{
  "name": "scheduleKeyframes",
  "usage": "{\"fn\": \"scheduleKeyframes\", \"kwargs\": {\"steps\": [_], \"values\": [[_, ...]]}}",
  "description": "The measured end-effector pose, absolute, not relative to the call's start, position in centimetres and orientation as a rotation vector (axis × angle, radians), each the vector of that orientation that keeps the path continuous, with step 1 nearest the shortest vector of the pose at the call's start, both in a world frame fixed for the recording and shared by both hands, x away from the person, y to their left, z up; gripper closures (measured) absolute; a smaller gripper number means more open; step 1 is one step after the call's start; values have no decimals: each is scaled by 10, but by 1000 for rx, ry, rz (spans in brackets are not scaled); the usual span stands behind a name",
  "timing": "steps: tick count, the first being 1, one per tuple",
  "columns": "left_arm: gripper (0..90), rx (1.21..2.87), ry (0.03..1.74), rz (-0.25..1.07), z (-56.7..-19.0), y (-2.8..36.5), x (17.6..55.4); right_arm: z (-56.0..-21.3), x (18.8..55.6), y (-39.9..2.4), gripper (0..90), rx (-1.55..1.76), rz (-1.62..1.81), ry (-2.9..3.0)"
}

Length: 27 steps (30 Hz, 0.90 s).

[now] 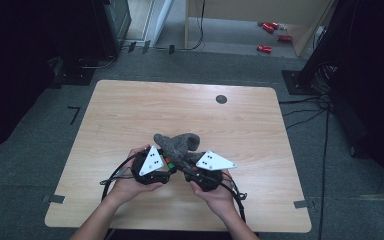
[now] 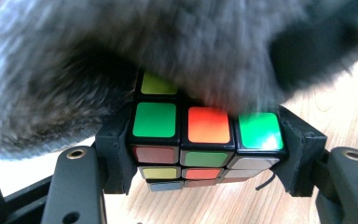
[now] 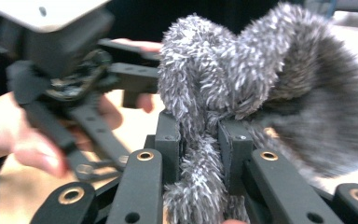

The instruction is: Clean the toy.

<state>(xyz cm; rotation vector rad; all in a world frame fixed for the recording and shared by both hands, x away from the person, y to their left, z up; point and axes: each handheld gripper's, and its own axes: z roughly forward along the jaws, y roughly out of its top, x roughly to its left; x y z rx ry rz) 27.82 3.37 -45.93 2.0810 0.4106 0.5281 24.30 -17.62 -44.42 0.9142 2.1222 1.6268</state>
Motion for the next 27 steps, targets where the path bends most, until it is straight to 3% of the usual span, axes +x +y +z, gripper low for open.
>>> {"fn": "scheduleKeyframes", "kwargs": {"steps": [5,13,21,27], "values": [[353,2085,388,542,-459,29,274,-444,239,-163,741,887,1619,2146],[353,2092,379,537,-459,31,275,-442,249,-189,740,1018,1642,2055],[352,2108,337,536,-462,18,266,-445,239,-165,739,944,1610,2120],[353,2083,353,502,-459,26,271,-439,250,-190,741,1050,1630,2022]]}}
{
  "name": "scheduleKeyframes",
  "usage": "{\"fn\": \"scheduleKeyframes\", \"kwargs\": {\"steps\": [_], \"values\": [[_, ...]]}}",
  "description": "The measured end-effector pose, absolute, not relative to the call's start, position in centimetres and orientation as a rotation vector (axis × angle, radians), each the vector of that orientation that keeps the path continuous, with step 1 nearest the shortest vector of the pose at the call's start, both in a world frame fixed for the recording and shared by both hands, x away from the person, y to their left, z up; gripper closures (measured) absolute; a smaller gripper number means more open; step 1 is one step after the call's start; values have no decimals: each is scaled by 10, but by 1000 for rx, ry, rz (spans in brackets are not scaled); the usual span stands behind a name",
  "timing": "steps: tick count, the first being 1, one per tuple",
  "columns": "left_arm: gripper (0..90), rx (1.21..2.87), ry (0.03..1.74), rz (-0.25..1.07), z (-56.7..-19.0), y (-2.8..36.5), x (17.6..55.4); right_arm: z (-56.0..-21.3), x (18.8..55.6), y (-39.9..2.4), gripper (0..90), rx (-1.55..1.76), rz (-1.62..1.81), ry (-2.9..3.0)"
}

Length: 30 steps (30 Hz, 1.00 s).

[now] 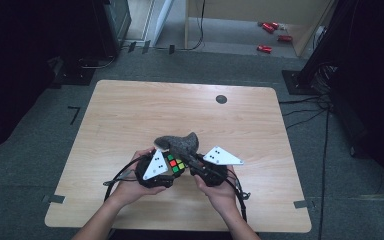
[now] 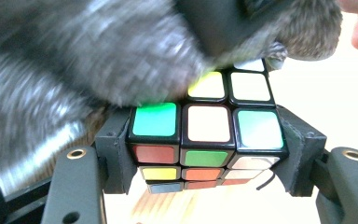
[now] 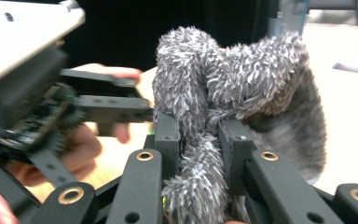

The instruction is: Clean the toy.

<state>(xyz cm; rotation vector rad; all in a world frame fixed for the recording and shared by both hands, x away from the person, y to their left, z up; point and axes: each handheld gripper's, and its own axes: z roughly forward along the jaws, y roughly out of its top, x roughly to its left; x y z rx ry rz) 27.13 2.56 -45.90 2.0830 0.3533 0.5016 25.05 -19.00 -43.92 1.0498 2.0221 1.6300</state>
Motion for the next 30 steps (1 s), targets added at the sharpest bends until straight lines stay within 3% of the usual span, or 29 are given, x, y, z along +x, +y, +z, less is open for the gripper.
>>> {"fn": "scheduleKeyframes", "kwargs": {"steps": [11,19,30], "values": [[353,2094,376,507,-463,21,271,-444,241,-167,739,998,1624,2101],[353,2066,404,505,-458,34,277,-441,250,-190,740,1087,1628,2020],[353,2099,376,496,-463,17,269,-446,244,-173,740,1013,1626,2081]]}}
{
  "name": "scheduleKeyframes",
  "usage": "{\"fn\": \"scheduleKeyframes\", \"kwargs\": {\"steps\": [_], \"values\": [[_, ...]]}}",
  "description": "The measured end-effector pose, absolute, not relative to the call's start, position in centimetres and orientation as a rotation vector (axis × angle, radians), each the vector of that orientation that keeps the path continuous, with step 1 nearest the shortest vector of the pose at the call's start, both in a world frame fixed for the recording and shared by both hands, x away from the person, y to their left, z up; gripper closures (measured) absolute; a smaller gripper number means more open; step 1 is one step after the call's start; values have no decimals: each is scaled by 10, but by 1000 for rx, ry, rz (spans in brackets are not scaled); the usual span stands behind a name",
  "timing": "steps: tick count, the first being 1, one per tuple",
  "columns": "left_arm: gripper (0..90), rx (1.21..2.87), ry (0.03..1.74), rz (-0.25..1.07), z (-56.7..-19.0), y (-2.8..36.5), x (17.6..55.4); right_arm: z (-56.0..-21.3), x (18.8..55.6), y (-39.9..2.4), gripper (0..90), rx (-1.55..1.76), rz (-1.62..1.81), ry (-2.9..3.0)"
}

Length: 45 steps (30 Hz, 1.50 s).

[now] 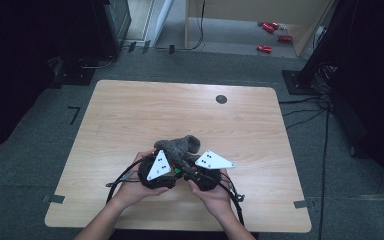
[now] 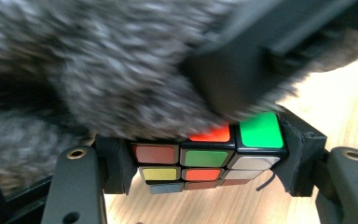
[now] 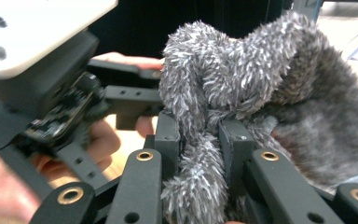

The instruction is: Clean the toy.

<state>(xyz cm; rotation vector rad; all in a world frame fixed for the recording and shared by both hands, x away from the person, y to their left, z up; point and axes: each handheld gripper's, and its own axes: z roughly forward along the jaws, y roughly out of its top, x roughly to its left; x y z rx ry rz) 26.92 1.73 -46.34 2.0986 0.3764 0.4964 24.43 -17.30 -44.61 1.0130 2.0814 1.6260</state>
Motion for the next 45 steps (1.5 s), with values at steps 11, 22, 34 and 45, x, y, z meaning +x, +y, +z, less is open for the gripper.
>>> {"fn": "scheduleKeyframes", "kwargs": {"steps": [11,22,34,45], "values": [[353,2066,448,470,-460,32,280,-445,243,-178,741,994,1603,2064],[353,2053,419,447,-458,29,277,-438,248,-188,741,1079,1642,2029],[353,2053,405,431,-458,23,274,-438,242,-170,741,1008,1634,2095],[353,2035,452,442,-455,33,280,-436,239,-169,747,967,1620,2133]]}}
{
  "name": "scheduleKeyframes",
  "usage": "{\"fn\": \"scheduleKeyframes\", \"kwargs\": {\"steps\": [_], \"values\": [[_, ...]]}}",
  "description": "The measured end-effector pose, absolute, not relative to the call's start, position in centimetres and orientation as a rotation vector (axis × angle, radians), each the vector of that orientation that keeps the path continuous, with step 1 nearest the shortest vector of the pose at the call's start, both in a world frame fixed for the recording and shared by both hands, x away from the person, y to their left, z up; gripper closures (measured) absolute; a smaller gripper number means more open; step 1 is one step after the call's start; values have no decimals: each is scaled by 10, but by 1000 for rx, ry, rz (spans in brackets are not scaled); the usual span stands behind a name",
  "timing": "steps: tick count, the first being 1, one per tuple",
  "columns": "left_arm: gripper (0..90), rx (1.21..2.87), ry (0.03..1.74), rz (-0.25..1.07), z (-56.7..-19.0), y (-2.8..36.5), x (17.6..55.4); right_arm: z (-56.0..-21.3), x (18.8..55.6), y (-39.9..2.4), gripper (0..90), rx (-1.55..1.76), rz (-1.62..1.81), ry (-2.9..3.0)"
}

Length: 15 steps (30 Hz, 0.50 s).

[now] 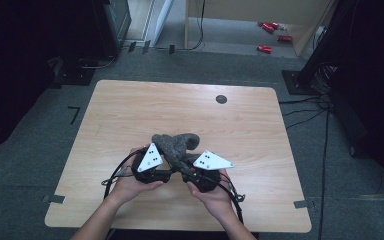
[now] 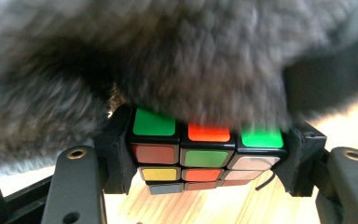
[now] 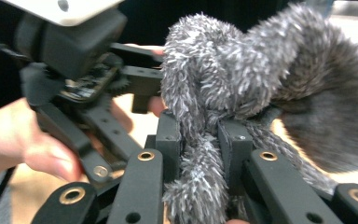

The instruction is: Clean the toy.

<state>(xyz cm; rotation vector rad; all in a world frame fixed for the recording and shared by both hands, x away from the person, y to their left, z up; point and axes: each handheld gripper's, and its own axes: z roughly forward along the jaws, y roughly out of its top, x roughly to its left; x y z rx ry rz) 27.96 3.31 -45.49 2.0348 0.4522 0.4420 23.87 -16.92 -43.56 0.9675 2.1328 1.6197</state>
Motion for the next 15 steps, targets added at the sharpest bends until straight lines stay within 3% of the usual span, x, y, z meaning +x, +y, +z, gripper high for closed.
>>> {"fn": "scheduleKeyframes", "kwargs": {"steps": [7,15], "values": [[353,2033,446,424,-454,31,280,-432,248,-188,746,1062,1617,2021],[353,1810,610,337,-432,81,301,-449,256,-201,748,1086,1567,2023]]}}
